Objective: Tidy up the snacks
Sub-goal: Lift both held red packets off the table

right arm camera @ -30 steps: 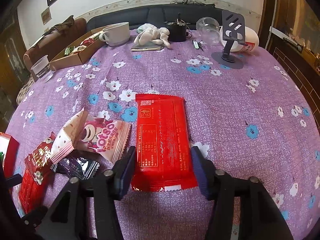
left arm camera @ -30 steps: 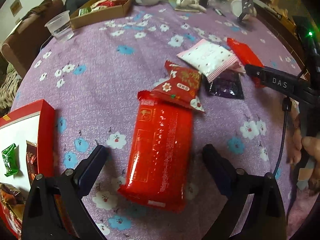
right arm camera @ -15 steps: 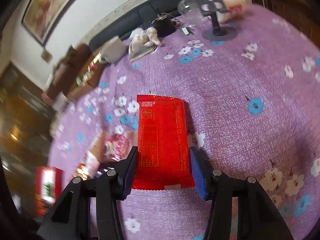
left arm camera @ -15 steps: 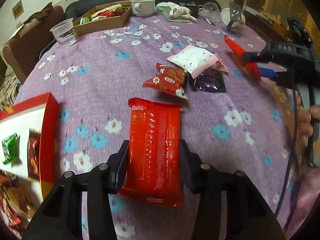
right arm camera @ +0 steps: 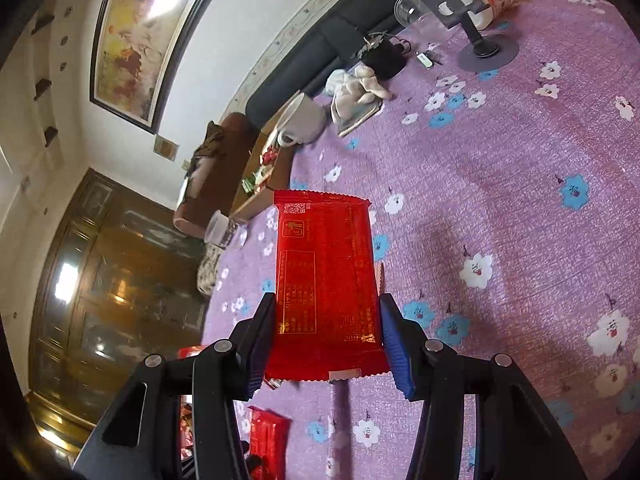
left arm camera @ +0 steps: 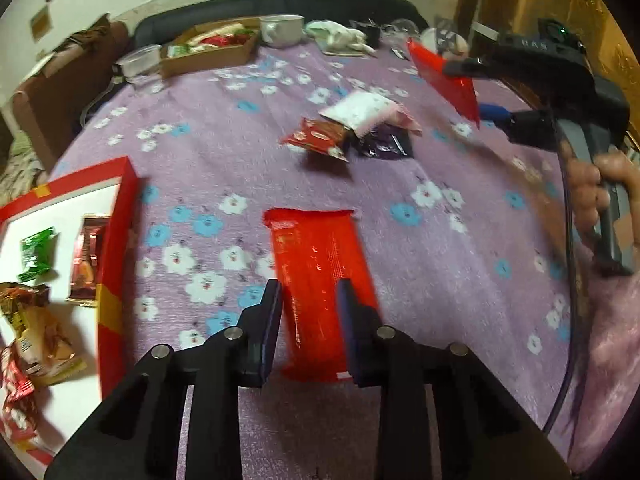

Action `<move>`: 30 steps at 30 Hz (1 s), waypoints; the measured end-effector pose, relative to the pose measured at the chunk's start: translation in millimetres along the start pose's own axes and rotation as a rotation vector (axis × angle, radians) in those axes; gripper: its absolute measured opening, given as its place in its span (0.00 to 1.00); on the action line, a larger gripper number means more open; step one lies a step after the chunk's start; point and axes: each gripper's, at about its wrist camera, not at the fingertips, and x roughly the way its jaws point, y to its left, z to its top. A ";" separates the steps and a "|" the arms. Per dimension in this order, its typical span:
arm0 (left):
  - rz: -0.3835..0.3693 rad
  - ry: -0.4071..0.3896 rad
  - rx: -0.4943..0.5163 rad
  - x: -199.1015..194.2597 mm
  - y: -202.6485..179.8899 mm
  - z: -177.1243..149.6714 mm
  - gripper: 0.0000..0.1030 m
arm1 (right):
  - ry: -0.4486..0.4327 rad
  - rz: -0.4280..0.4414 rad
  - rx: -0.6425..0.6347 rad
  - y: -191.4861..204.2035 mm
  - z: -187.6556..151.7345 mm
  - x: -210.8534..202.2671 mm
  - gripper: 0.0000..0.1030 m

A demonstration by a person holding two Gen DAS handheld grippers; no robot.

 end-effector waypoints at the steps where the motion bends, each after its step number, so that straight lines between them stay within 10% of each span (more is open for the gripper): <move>1: -0.010 0.002 -0.004 -0.4 -0.3 0.4 0.25 | 0.004 -0.005 -0.003 0.5 -1.3 1.4 0.49; 8: 0.017 0.004 -0.028 1.4 -12.7 3.8 0.73 | 0.012 -0.037 -0.014 1.0 -2.6 9.3 0.49; 14: 0.029 0.021 0.003 22.7 -21.0 -2.8 0.71 | 0.007 -0.046 -0.021 1.7 -3.4 7.9 0.49; 18: 0.034 -0.016 0.000 18.4 -14.7 -2.2 0.44 | 0.007 -0.048 -0.025 2.9 -4.8 8.3 0.49; 30: 0.073 -0.105 -0.032 -11.9 -0.3 2.6 0.43 | -0.051 -0.013 -0.079 16.2 -6.1 -2.5 0.49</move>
